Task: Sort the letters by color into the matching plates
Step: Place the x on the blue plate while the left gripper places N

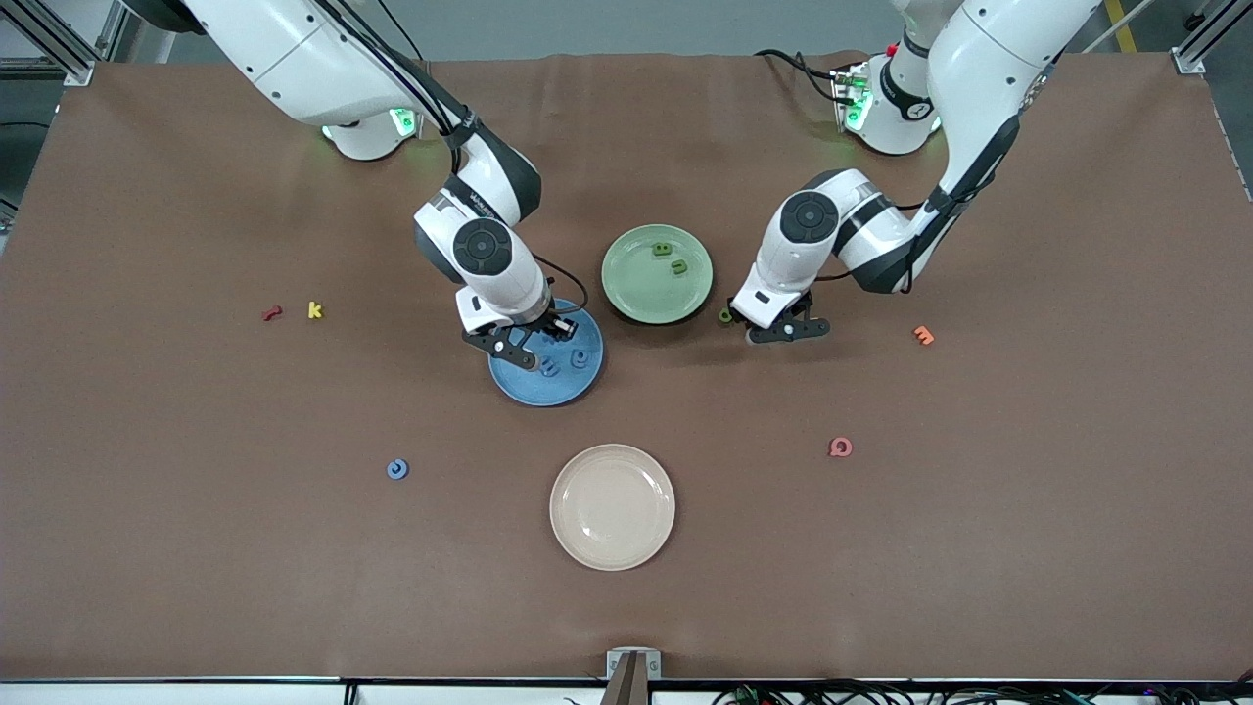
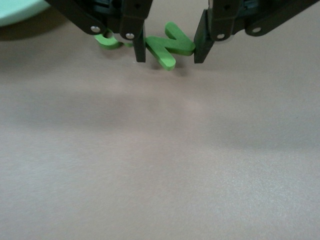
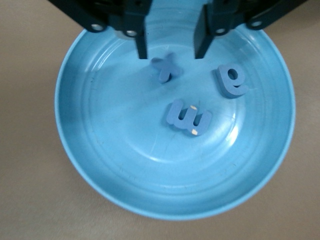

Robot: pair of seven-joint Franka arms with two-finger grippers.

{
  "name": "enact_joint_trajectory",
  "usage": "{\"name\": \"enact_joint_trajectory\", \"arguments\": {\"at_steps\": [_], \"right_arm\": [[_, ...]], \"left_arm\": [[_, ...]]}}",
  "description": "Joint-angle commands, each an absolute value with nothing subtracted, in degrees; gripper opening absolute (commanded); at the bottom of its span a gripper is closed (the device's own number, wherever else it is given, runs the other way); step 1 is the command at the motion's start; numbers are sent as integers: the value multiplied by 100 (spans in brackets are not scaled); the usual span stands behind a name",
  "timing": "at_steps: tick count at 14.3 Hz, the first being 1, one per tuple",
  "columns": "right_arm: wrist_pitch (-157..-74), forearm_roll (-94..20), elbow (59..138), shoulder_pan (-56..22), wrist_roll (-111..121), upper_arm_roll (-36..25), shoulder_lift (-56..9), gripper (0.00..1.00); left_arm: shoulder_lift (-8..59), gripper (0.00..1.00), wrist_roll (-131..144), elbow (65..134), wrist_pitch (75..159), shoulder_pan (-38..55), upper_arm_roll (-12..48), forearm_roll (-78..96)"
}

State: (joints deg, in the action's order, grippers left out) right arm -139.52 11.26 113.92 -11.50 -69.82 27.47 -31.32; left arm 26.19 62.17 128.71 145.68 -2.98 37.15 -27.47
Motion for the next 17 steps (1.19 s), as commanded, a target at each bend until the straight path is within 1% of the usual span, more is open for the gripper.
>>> {"name": "enact_joint_trajectory", "arguments": {"at_steps": [1, 3, 5, 8, 11, 12, 15, 17], "right_arm": [[-14001, 1187, 11373, -1231, -7067, 2698, -3129, 100], [-13922, 1195, 11216, -1143, -6918, 2689, -3120, 100], [-13843, 1204, 11136, -785, -6183, 2672, -3059, 100], [-13615, 1213, 10847, -239, -5110, 2672, -3076, 100], [-13570, 1291, 10679, 288, -4107, 2628, -3111, 100], [-13570, 1388, 10627, 386, -3800, 2532, -3137, 100], [-13570, 1459, 10328, 404, -3017, 2110, -3383, 92], [-13570, 1450, 10030, 422, -2778, 1917, -3637, 92]], "left_arm": [[2417, 27, 6442, 12613, 14029, -290, 4033, -2444], [2461, 27, 6705, 12402, 13773, -229, 4209, -2338], [2583, 27, 7004, 12209, 13589, -132, 4403, -2285], [2864, 27, 7443, 11910, 13536, 376, 4412, -2241], [3233, 27, 7725, 11559, 13439, 798, 4386, -2250], [3295, 27, 7804, 11505, 13438, 887, 4377, -2250], [3480, 27, 7962, 11277, 13430, 1072, 4368, -2259], [3594, 27, 8068, 11145, 13430, 1308, 4229, -2276]]}}
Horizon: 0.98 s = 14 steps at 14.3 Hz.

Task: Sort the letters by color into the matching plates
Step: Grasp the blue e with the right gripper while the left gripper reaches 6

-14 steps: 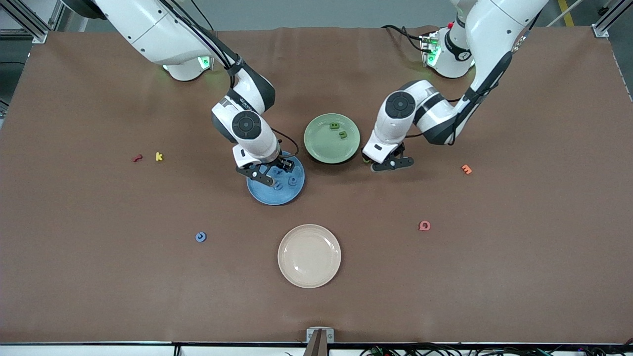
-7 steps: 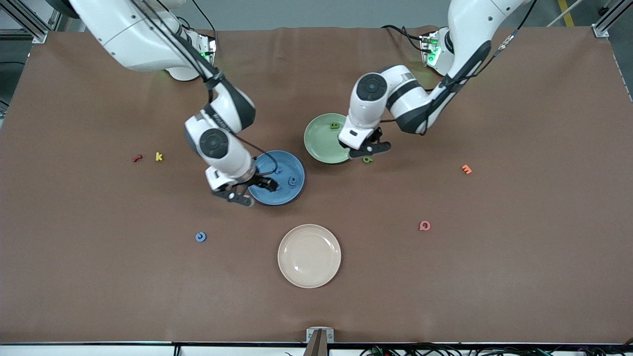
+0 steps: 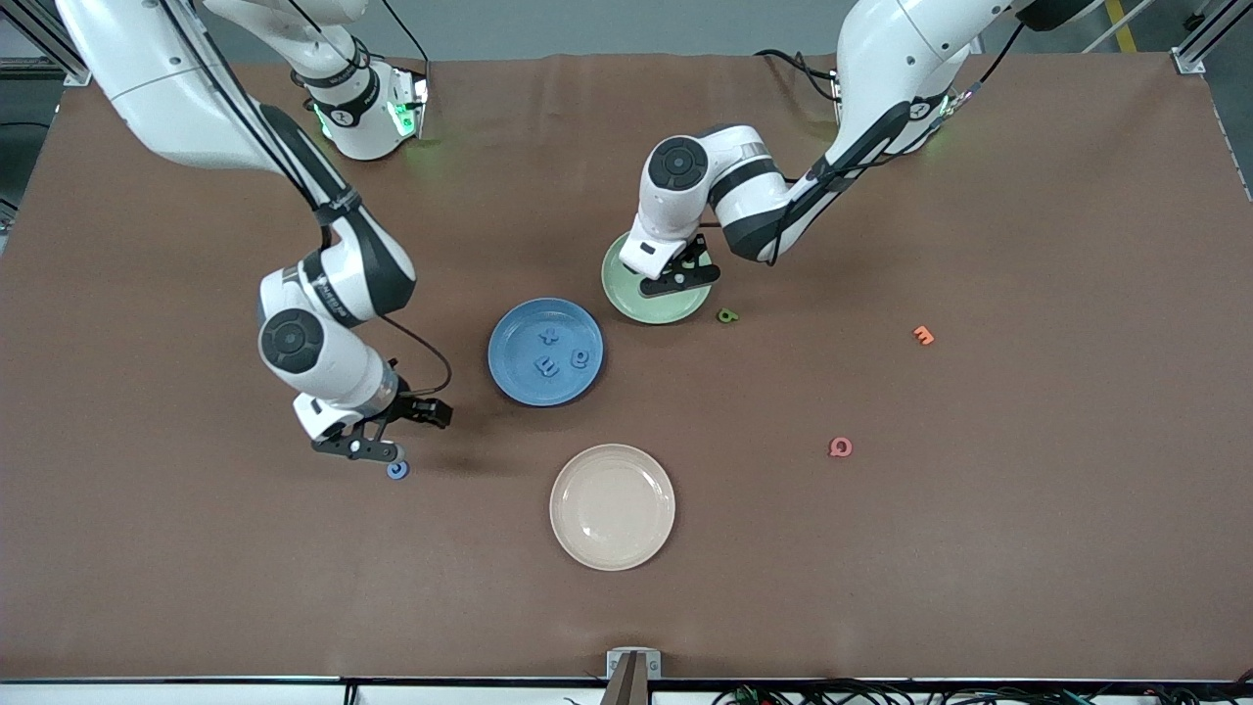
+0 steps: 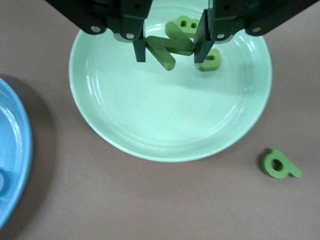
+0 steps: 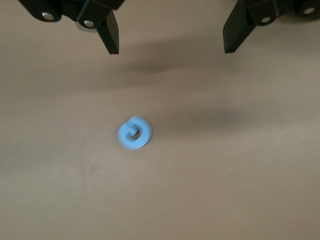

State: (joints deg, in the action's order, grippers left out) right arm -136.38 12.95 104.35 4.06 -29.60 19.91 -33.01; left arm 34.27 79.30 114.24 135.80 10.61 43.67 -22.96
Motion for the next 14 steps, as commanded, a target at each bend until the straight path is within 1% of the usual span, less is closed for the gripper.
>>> {"name": "enact_joint_trajectory", "arguments": {"at_steps": [1, 3, 4, 6, 11, 12, 14], "right_arm": [[-13562, 1450, 9889, 431, -2812, 1907, -3752, 90], [-13588, 1459, 9756, 422, -2804, 1776, -3919, 88], [-13614, 1459, 9712, 413, -2804, 1706, -4016, 84], [-13579, 1441, 9520, 413, -2821, 1696, -4183, 76], [-13579, 1441, 9281, 343, -2839, 1635, -4403, 73], [-13588, 1450, 9229, 343, -2830, 1626, -4447, 73], [-13614, 1459, 9150, 317, -2830, 1582, -4570, 72]], "left_arm": [[3603, 27, 8103, 11084, 13430, 1510, 4080, -2276], [3673, 27, 8112, 10961, 13430, 1879, 3807, -2268], [3700, 27, 8147, 10882, 13430, 2029, 3658, -2259], [3805, 28, 8226, 10750, 13430, 2188, 3569, -2259], [3876, 30, 8253, 10661, 13430, 2267, 3568, -2259], [3859, 34, 8253, 10661, 13430, 2268, 3568, -2259], [3841, 83, 8244, 10670, 13421, 2259, 3568, -2259]]}}
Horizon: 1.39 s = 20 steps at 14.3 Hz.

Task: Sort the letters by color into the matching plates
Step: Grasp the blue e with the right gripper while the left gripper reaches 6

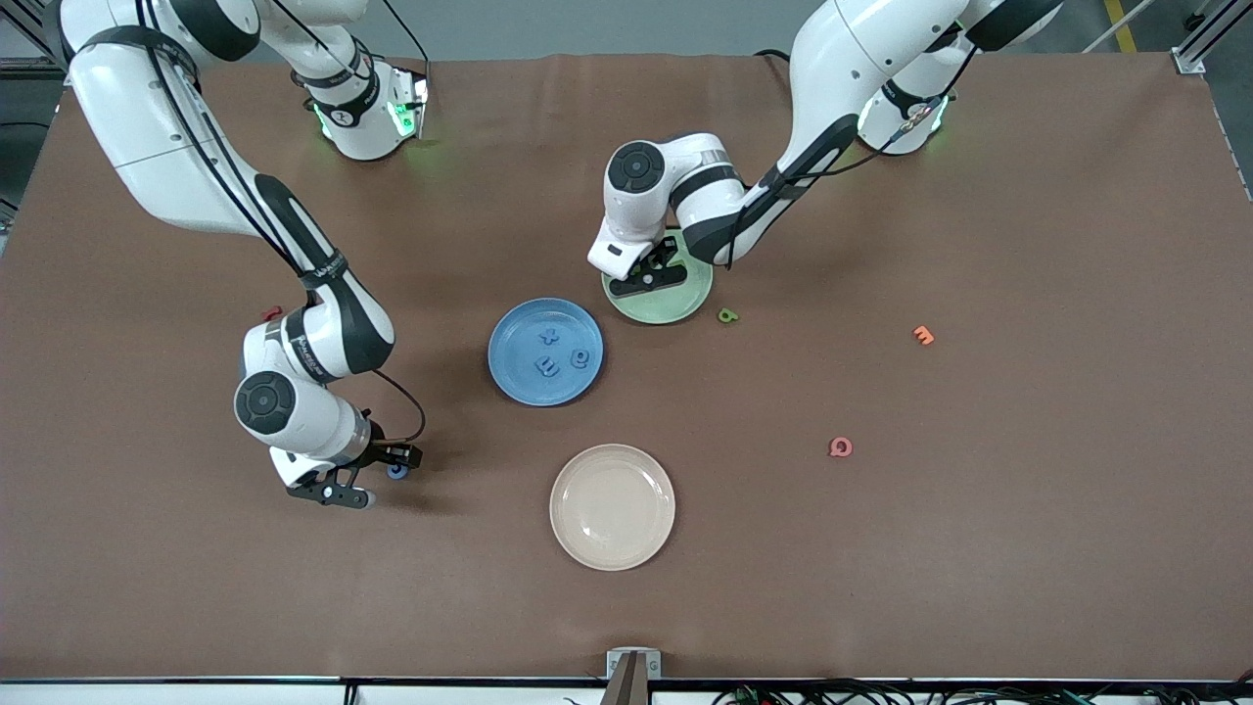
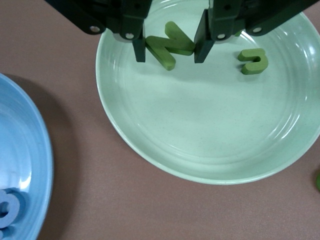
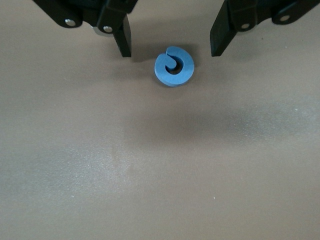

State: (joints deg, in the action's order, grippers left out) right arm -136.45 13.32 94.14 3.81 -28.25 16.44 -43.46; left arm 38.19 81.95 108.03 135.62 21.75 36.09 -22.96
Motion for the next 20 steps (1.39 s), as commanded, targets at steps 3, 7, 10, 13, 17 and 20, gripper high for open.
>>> {"name": "enact_joint_trajectory", "arguments": {"at_steps": [3, 7, 10, 13, 17, 20], "right_arm": [[-13641, 1459, 9123, 71, -2839, 1354, -4597, 68], [-13650, 1450, 9123, 62, -2839, 1336, -4623, 50], [-13649, 1441, 9123, 62, -2848, 1345, -4623, 40], [-13649, 1424, 9123, 62, -2848, 1345, -4623, 40], [-13623, 1415, 9106, 44, -2856, 1345, -4614, 22], [-13562, 1397, 9035, 44, -2856, 1345, -4588, 3]], "left_arm": [[3815, 97, 8235, 10670, 13421, 2215, 3568, -2259], [3622, 97, 8139, 10714, 13412, 1873, 3586, -2259], [3498, 97, 7841, 10810, 13421, 1557, 3586, -2259], [3218, 97, 7638, 11047, 13430, 1153, 3586, -2268], [2998, 97, 7620, 11460, 13508, 765, 3630, -2268], [2778, 96, 7576, 12004, 13929, 581, 3630, -2311]]}}
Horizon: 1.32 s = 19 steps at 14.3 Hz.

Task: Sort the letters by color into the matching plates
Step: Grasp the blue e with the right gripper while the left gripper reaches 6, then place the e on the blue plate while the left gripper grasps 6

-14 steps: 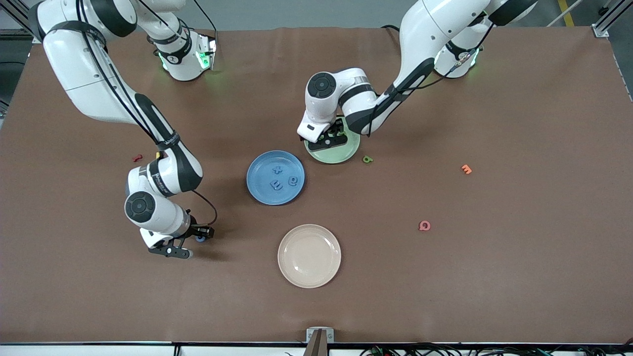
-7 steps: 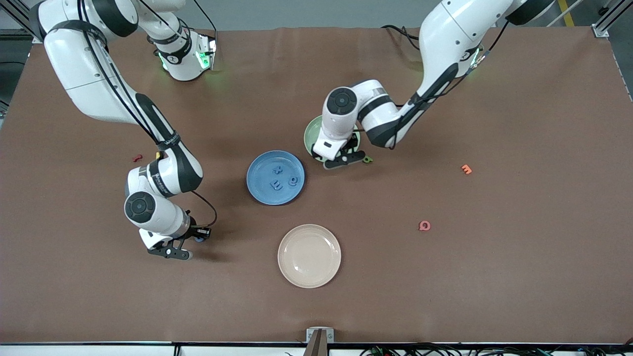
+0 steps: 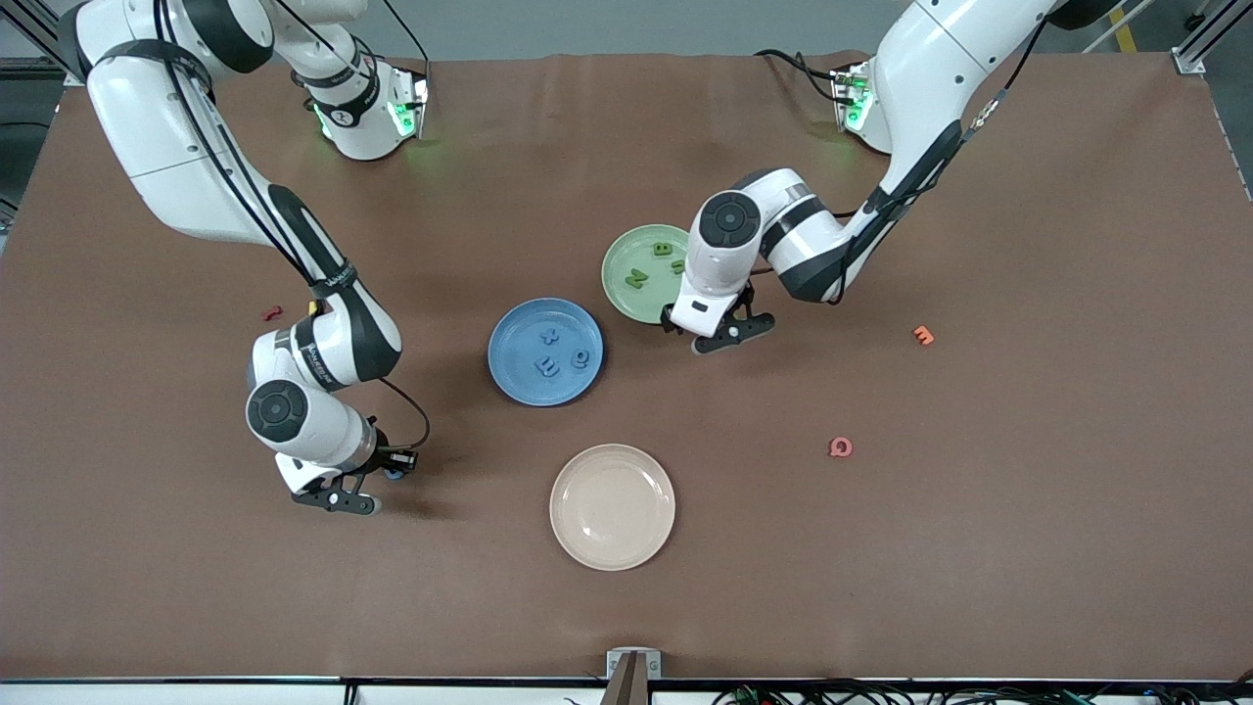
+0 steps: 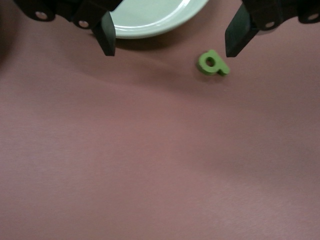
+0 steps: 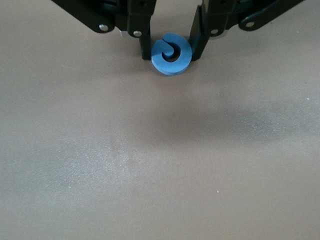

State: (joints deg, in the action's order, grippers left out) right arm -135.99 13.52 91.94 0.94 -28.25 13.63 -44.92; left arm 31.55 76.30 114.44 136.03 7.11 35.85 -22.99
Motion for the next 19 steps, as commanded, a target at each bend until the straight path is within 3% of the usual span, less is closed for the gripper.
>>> {"name": "enact_joint_trajectory", "arguments": {"at_steps": [1, 4, 9, 12, 15, 19], "right_arm": [[-13501, 1371, 9035, 44, -2856, 1345, -4536, 1], [-12581, 1354, 9026, 9, -3442, 1572, -4238, 1], [-11953, 1345, 9481, -18, -5525, 2854, -3640, 1], [-12329, 1345, 10429, -9, -6449, 3330, -3104, 1], [-13399, 1362, 11528, -183, -6994, 3384, -2760, 0], [-13816, 1529, 11865, -334, -7163, 3314, -2769, 0]], "left_arm": [[2725, 96, 7576, 12145, 14079, 545, 3630, -2320], [2672, 96, 7567, 12488, 14369, 483, 3621, -2338], [2654, 96, 7559, 12867, 14879, 387, 3604, -2452], [2681, 94, 7559, 12920, 14924, 378, 3586, -2461], [2725, 92, 7559, 12911, 14933, 326, 3577, -2504], [2707, 92, 7585, 12815, 14959, 167, 3595, -2593]]}}
